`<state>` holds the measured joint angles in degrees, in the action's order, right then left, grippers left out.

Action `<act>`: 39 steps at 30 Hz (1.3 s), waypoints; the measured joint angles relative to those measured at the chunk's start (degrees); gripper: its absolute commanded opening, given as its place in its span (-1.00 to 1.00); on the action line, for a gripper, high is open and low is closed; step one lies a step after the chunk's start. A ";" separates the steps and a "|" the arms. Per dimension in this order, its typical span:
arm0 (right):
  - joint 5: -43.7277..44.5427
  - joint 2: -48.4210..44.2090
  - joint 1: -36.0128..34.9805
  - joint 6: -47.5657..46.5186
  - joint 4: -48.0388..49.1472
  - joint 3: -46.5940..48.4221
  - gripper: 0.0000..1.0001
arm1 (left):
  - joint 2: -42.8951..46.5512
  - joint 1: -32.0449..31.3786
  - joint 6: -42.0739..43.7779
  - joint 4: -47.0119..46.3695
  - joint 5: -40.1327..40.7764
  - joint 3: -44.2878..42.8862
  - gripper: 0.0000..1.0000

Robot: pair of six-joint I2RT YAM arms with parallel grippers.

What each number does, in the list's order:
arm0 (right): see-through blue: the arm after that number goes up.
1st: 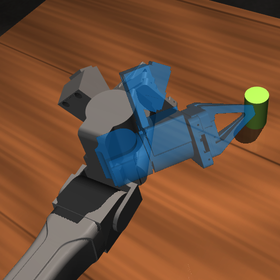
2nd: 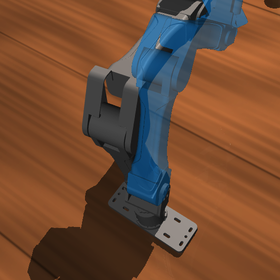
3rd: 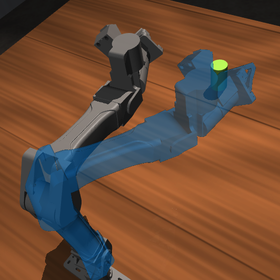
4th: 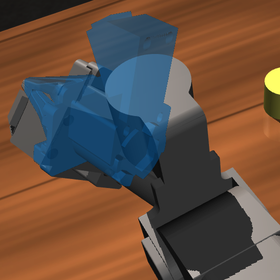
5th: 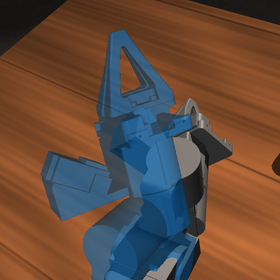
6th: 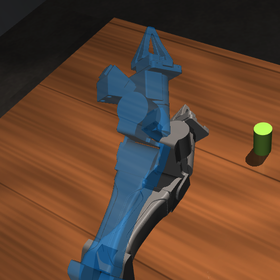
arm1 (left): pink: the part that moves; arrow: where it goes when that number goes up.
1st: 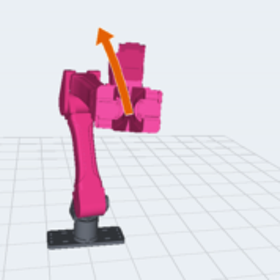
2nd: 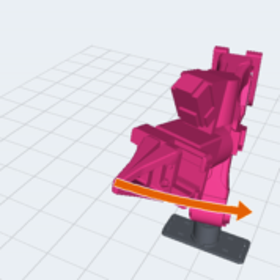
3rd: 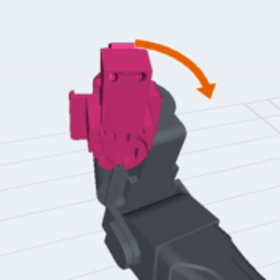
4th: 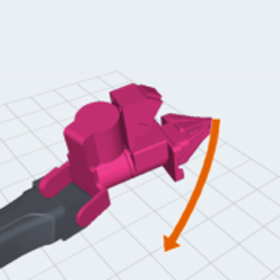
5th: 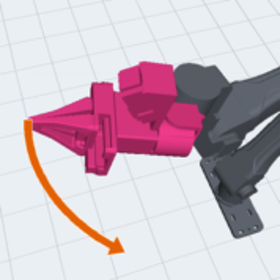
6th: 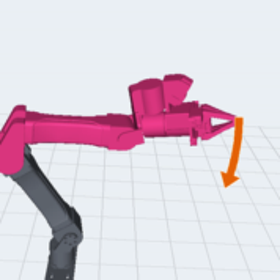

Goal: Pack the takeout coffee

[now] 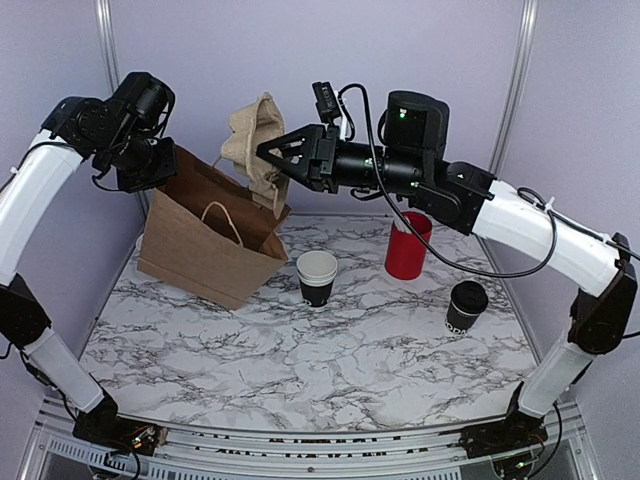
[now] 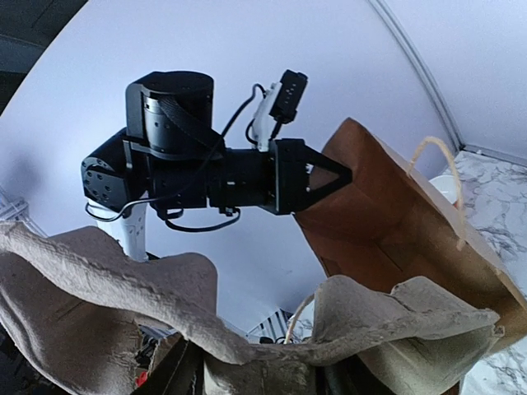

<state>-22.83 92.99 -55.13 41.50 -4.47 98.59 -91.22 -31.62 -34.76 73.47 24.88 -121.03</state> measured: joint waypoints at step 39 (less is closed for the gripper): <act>-6.25 8.68 2.27 5.88 12.83 -3.39 -0.11 | 13.66 -3.93 -8.13 -15.50 -7.41 20.02 -1.00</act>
<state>-29.08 101.67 -52.86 47.37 8.36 95.20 -77.56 -35.55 -42.89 57.98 17.47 -101.01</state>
